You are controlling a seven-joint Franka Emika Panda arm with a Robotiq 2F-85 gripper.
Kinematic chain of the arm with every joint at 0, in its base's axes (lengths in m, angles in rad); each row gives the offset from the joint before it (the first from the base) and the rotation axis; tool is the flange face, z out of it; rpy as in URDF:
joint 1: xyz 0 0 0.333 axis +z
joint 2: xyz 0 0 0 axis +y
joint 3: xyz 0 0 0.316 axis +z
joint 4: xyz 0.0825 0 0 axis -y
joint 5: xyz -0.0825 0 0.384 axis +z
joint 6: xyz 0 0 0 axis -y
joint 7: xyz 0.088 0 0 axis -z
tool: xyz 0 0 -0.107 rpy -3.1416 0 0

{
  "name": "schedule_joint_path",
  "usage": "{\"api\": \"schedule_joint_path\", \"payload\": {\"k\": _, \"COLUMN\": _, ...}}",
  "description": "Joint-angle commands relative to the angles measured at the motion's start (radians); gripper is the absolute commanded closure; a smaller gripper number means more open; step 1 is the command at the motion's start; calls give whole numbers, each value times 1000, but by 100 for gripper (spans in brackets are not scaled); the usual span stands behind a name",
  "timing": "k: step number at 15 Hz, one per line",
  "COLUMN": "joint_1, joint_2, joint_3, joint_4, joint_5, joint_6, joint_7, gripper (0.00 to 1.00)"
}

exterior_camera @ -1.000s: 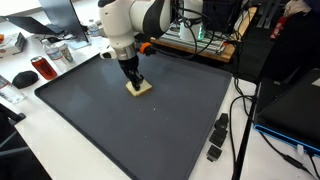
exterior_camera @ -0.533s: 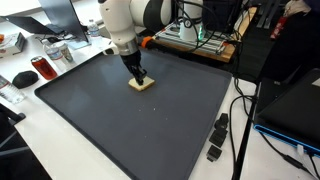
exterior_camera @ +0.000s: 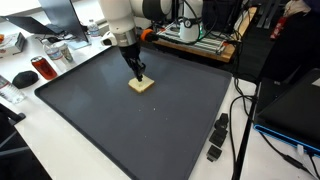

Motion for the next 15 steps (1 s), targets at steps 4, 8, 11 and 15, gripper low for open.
{"api": "schedule_joint_path", "payload": {"k": 4, "joint_1": 34, "joint_2": -45, "joint_3": -20, "joint_4": -30, "joint_5": -16, "joint_6": 20, "joint_7": 172, "gripper": 94}}
{"api": "schedule_joint_path", "payload": {"k": 8, "joint_1": 90, "joint_2": -36, "joint_3": -52, "joint_4": 1, "joint_5": -69, "joint_6": 6, "joint_7": 368, "gripper": 94}}
{"api": "schedule_joint_path", "payload": {"k": 11, "joint_1": 136, "joint_2": -28, "joint_3": -81, "joint_4": 23, "joint_5": -120, "joint_6": -7, "joint_7": 523, "gripper": 94}}
{"api": "schedule_joint_path", "payload": {"k": 15, "joint_1": 186, "joint_2": -4, "joint_3": -99, "joint_4": 79, "joint_5": -220, "joint_6": -51, "joint_7": 711, "gripper": 94}}
